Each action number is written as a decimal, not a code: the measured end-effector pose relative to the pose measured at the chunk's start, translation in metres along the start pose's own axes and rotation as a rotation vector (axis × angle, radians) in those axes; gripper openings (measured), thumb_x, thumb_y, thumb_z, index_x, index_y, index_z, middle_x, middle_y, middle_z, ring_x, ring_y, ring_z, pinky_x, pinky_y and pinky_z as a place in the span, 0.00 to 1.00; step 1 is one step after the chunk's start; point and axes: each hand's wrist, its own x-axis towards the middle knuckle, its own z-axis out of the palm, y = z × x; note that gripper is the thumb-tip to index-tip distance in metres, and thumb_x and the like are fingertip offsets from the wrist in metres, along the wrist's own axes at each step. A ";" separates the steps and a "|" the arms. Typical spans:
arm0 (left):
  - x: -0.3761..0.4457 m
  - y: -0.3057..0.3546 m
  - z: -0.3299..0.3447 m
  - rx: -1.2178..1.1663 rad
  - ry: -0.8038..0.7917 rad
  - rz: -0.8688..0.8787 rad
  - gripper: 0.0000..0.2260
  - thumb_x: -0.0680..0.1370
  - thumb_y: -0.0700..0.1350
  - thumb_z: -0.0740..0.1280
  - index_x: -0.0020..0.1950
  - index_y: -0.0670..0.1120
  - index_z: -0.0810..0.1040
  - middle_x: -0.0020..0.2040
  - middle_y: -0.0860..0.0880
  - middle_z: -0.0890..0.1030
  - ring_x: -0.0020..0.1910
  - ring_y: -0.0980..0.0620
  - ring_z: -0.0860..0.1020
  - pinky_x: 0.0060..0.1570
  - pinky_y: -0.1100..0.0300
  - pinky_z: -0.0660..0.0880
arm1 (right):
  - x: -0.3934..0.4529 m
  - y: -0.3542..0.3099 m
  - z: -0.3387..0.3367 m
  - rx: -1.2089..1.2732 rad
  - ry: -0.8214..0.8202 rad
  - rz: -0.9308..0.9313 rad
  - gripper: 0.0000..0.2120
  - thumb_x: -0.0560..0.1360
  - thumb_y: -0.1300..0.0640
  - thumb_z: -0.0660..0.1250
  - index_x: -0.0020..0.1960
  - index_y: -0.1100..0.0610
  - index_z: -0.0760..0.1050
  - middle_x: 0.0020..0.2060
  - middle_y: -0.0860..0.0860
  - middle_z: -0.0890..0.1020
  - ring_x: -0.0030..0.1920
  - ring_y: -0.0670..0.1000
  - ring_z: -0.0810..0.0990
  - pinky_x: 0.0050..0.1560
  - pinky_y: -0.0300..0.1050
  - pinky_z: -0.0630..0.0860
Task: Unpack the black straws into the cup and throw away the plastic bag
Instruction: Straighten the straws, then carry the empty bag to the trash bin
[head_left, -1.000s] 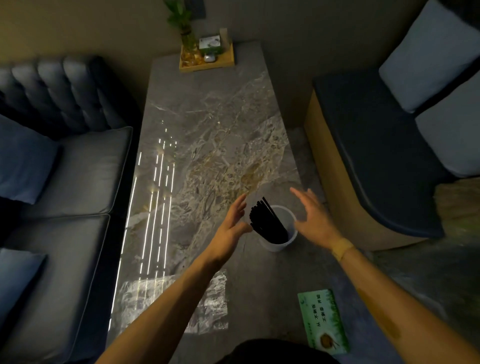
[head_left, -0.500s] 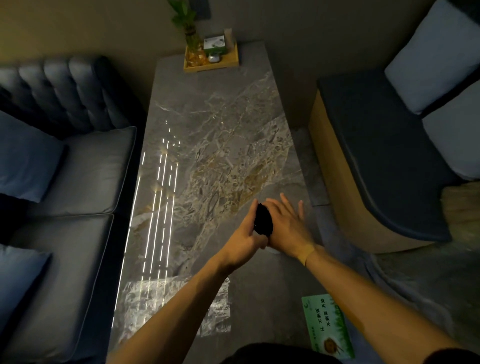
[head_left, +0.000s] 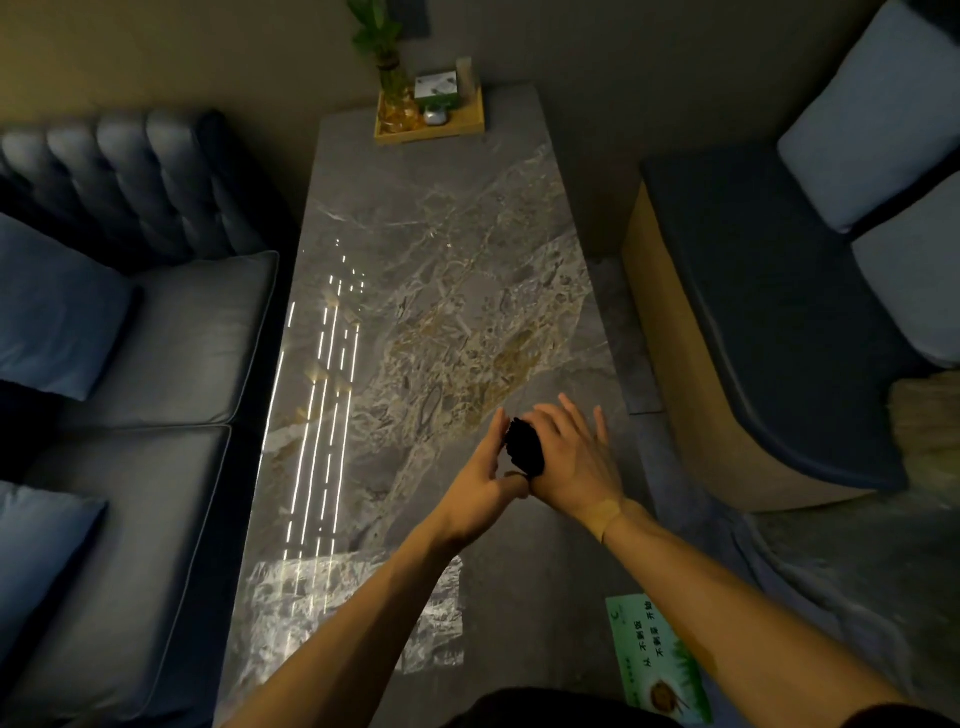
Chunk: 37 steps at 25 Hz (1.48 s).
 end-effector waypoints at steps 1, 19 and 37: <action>0.000 -0.003 -0.001 0.002 0.013 0.000 0.41 0.74 0.34 0.65 0.79 0.53 0.44 0.81 0.50 0.51 0.78 0.51 0.52 0.69 0.60 0.56 | -0.001 0.000 0.000 -0.014 -0.002 0.004 0.38 0.65 0.37 0.70 0.70 0.50 0.62 0.73 0.50 0.65 0.78 0.55 0.50 0.74 0.68 0.44; -0.091 -0.134 -0.069 0.715 0.250 0.145 0.25 0.75 0.60 0.62 0.72 0.57 0.66 0.72 0.54 0.68 0.70 0.54 0.67 0.67 0.57 0.68 | -0.139 0.034 0.036 -0.130 -0.093 0.234 0.29 0.76 0.35 0.56 0.72 0.48 0.66 0.72 0.45 0.68 0.75 0.48 0.60 0.71 0.46 0.59; -0.160 -0.231 -0.235 0.788 0.282 -0.229 0.36 0.70 0.65 0.69 0.75 0.55 0.64 0.75 0.48 0.66 0.73 0.44 0.63 0.68 0.47 0.67 | -0.071 -0.100 0.107 -0.118 -0.478 0.133 0.51 0.67 0.28 0.63 0.78 0.48 0.42 0.78 0.51 0.54 0.76 0.56 0.56 0.70 0.60 0.60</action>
